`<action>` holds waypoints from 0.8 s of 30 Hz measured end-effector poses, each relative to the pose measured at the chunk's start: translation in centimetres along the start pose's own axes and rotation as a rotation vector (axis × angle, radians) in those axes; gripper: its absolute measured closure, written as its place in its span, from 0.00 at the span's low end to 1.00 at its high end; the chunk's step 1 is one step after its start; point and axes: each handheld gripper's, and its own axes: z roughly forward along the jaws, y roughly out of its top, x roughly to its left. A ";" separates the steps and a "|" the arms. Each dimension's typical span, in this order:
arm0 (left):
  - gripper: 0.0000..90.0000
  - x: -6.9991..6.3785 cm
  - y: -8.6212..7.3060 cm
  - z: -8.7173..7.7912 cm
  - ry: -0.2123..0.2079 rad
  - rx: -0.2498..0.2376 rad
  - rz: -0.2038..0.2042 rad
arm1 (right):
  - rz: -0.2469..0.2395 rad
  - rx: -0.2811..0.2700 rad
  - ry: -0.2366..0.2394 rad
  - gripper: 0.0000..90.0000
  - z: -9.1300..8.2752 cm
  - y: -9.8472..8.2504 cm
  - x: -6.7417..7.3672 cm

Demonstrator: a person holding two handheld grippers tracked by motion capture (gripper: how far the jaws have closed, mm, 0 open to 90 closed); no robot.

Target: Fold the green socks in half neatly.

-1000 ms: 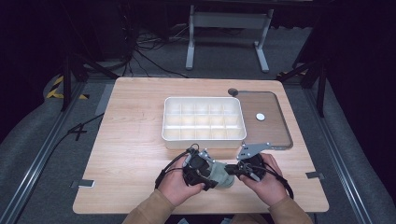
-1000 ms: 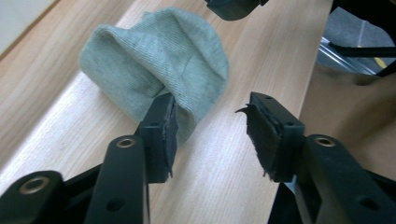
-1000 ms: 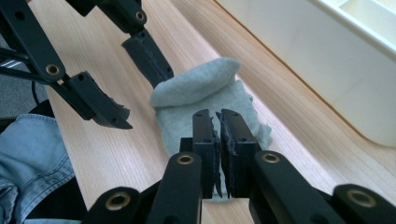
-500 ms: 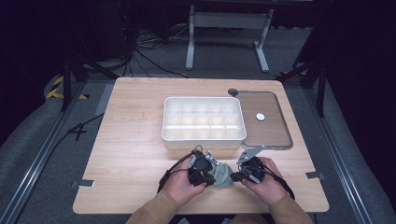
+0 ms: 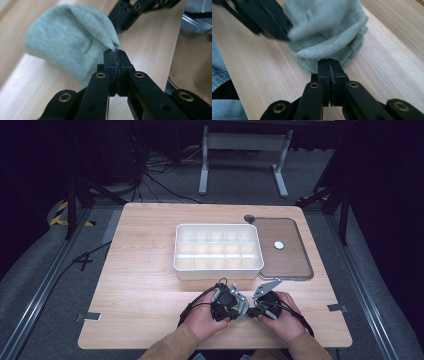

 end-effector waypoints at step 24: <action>0.68 1.1 -3.0 -5.7 0.060 -0.147 -0.102 | -0.082 -0.189 -0.035 0.96 -1.5 3.7 1.6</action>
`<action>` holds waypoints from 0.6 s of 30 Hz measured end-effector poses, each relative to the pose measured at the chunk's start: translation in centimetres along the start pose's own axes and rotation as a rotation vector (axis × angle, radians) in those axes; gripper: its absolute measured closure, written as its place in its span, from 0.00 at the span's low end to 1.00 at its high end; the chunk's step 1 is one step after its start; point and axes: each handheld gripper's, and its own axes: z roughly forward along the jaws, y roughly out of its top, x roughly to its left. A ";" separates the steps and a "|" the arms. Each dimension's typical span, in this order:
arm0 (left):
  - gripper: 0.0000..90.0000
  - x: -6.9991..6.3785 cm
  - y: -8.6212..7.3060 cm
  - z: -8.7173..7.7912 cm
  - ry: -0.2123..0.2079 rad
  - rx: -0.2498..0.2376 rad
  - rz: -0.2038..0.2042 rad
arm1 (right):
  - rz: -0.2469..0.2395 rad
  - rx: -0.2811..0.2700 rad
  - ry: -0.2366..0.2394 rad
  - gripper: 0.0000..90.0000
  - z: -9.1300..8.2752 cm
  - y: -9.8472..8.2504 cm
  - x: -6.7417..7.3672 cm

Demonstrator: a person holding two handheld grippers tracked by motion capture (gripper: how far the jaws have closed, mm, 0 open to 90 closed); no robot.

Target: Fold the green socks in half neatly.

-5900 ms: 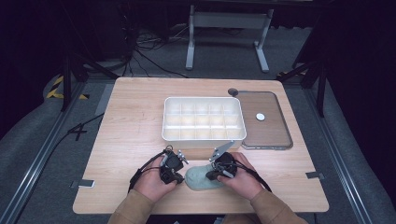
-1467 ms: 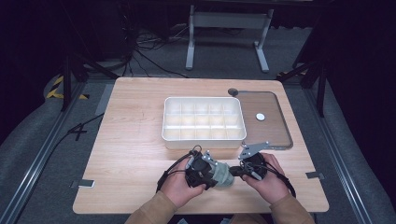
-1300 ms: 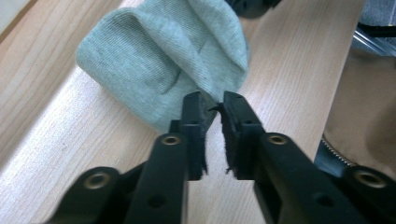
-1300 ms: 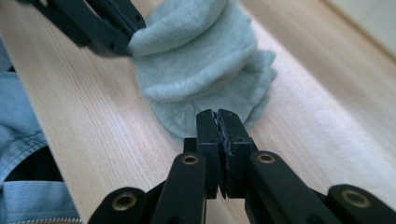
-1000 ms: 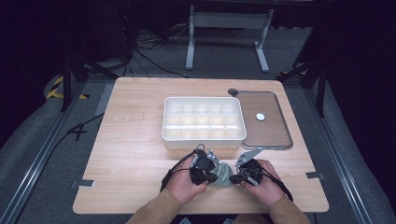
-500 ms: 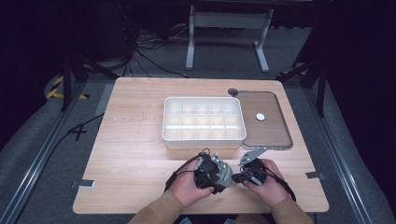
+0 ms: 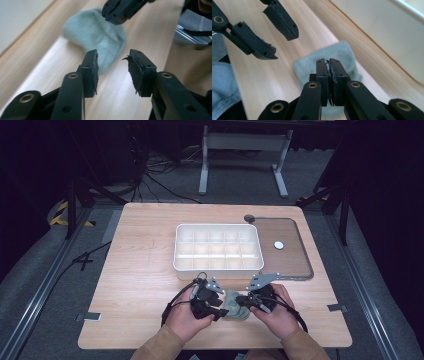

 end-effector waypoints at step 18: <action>0.83 0.8 -0.1 0.9 0.030 -0.002 0.003 | -0.136 0.079 0.158 0.99 4.2 -0.7 0.6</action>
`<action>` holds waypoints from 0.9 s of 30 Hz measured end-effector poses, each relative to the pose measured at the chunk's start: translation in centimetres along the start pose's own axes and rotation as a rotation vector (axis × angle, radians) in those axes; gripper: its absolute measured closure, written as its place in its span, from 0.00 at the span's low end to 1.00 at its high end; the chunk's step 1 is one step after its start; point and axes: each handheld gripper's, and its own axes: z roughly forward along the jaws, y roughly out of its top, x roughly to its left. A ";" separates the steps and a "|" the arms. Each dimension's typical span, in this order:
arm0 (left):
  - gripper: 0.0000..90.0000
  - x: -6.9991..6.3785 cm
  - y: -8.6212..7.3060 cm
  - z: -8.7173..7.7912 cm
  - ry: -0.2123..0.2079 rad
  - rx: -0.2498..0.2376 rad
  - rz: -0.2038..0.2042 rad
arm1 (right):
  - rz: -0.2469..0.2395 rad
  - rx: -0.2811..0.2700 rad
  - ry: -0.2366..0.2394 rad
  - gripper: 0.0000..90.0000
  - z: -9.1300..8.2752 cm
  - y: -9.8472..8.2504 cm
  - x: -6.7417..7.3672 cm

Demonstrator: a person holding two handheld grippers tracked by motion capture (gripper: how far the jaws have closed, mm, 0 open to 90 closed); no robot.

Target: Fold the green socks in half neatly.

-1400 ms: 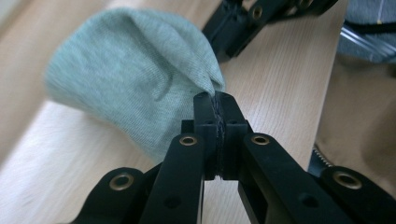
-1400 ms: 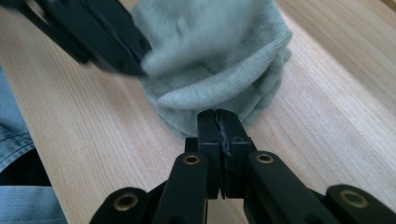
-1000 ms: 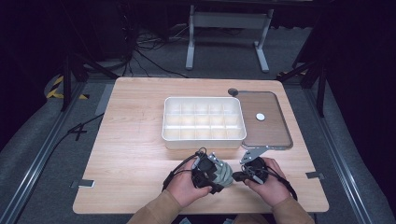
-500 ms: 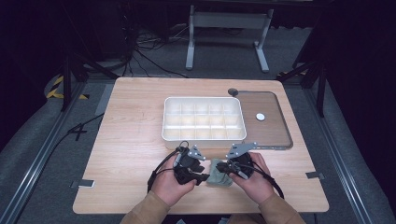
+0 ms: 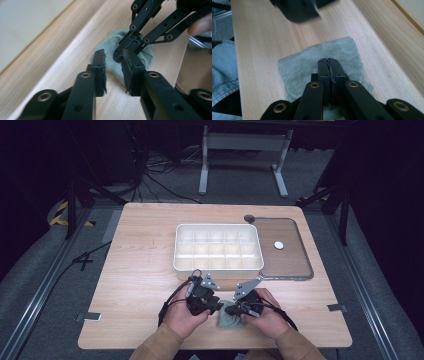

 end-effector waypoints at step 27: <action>0.76 1.7 -1.4 0.1 0.005 0.097 -0.030 | 0.070 0.038 -0.095 0.90 -2.5 0.2 2.2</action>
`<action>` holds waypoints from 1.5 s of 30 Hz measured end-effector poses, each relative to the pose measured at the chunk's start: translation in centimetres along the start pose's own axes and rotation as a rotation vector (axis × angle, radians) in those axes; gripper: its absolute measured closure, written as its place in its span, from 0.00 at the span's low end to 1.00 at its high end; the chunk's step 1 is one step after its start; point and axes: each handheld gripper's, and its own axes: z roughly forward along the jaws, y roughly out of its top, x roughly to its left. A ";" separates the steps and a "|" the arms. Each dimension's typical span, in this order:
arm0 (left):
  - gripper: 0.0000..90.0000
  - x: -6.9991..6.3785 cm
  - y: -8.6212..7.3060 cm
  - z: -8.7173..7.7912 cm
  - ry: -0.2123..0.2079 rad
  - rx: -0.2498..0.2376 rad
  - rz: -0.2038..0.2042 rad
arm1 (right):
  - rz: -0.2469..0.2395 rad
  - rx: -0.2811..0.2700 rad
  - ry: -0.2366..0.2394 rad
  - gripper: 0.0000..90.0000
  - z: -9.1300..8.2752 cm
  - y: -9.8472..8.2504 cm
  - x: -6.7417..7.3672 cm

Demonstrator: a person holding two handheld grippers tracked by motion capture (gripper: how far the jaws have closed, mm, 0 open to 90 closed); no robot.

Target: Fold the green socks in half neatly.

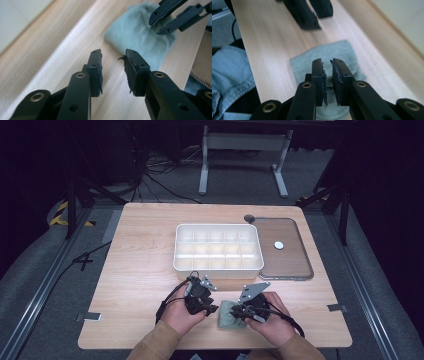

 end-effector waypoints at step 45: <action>0.75 -2.8 1.6 2.3 -0.024 -0.019 0.278 | 0.108 0.037 0.017 0.96 -0.7 -3.1 -2.6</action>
